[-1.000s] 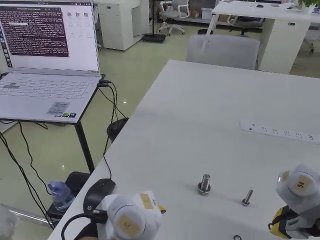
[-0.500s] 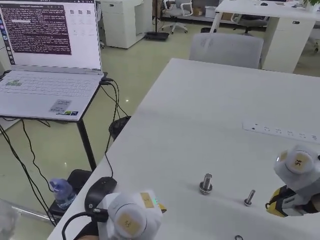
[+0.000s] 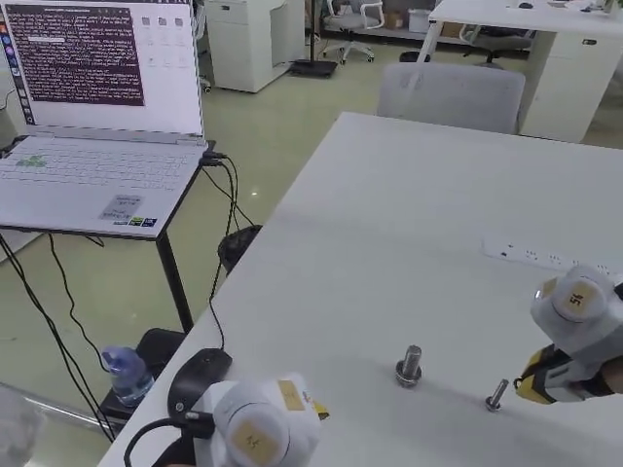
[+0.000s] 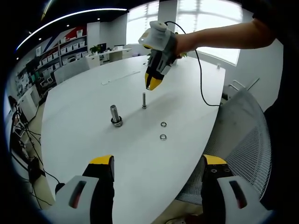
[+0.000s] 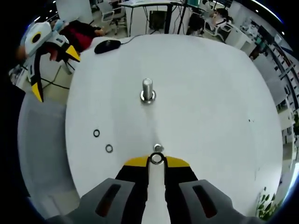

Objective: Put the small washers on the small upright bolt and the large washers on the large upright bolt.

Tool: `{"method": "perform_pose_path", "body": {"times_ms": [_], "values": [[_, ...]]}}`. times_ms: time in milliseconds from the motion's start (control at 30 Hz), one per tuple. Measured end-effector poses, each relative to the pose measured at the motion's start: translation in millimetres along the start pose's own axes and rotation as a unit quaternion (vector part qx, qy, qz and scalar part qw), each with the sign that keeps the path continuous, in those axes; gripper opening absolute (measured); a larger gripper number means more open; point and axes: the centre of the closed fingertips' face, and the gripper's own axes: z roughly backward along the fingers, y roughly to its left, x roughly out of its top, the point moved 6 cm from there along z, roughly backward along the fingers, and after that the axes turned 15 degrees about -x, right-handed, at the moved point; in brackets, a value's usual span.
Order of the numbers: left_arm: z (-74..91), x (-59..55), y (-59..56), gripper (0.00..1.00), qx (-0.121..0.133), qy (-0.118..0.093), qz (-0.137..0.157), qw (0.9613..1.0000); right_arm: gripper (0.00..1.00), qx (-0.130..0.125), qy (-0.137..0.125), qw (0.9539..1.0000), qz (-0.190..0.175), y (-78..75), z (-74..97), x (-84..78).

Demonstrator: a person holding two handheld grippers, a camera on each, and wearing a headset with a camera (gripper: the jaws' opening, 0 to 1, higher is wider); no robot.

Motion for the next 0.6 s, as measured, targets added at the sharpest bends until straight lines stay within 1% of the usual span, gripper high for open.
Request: {"method": "perform_pose_path", "body": {"times_ms": [267, 467, 600], "values": [[-0.3, 0.3, 6.2, 0.76, -0.004, 0.002, 0.001, 1.0000, 0.12, 0.002, 0.001, 1.0000, 0.004, -2.5, -8.8, 5.4], [-1.3, 0.1, 9.5, 0.75, -0.006, 0.004, 0.001, 1.0000, 0.12, 0.006, 0.008, 0.9999, 0.007, -5.2, -16.2, 4.9], [-1.7, -0.6, 9.5, 0.75, -0.008, 0.005, 0.001, 1.0000, 0.12, 0.010, 0.012, 0.9999, 0.006, -5.3, -20.4, 3.1]]}}
